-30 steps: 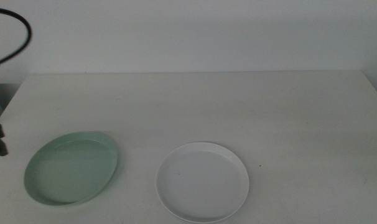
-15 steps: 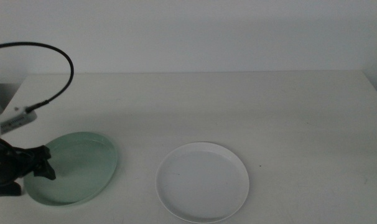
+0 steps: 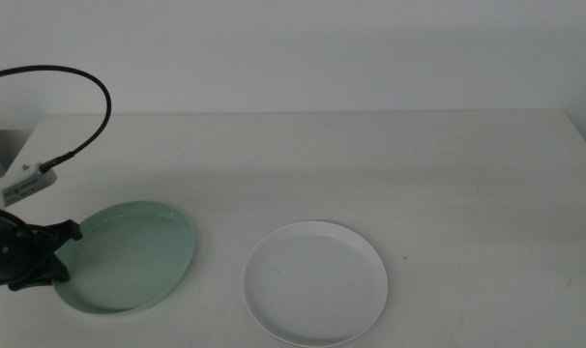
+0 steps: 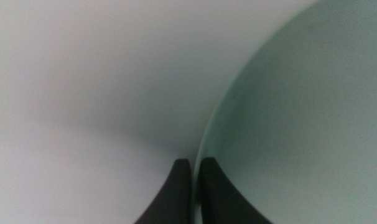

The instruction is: Stack the three bowls on top of each other.

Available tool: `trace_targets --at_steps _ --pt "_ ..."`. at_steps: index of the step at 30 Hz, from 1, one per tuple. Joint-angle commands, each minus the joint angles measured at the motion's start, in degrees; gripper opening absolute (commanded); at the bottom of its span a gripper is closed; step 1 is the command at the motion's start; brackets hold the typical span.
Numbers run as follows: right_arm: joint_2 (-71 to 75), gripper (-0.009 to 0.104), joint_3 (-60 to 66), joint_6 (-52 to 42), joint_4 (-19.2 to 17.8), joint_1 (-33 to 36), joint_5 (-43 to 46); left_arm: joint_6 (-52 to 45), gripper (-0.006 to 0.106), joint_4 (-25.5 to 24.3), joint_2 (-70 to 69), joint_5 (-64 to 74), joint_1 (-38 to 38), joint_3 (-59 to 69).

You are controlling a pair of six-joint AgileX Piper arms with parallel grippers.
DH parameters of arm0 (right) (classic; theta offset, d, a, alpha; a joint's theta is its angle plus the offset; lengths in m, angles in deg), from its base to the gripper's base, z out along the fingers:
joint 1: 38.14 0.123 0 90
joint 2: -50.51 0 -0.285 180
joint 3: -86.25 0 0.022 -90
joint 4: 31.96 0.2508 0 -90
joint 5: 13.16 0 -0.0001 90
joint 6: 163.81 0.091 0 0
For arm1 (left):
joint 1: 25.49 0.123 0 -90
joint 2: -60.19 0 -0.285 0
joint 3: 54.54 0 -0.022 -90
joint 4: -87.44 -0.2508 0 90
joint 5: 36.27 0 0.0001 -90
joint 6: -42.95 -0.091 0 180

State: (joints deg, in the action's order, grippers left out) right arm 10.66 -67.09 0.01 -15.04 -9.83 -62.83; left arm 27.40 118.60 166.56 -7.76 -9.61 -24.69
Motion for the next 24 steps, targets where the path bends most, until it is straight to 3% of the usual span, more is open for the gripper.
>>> trace_targets --at_steps 1,6,10,17,24 --pt "-0.1 0.054 -1.3 -0.5 0.4 -0.1 4.1 0.1 0.0 1.1 -3.5 2.2 0.1 -0.6" --pt "-0.1 0.054 -1.3 -0.5 0.4 -0.1 4.1 0.0 0.0 1.0 -11.0 6.7 -3.4 -2.9" --pt "-0.1 0.054 -1.3 -0.5 0.4 -0.1 4.1 0.6 0.0 1.1 -14.3 10.6 -10.9 -7.2" --pt "-0.1 0.054 -1.3 -0.5 0.4 -0.1 4.1 5.3 0.0 1.1 -12.2 7.9 -27.3 -11.7" --pt "-0.1 0.054 -1.3 -0.5 0.4 -0.1 4.1 7.0 0.0 1.6 -5.8 2.1 -36.2 -12.7"
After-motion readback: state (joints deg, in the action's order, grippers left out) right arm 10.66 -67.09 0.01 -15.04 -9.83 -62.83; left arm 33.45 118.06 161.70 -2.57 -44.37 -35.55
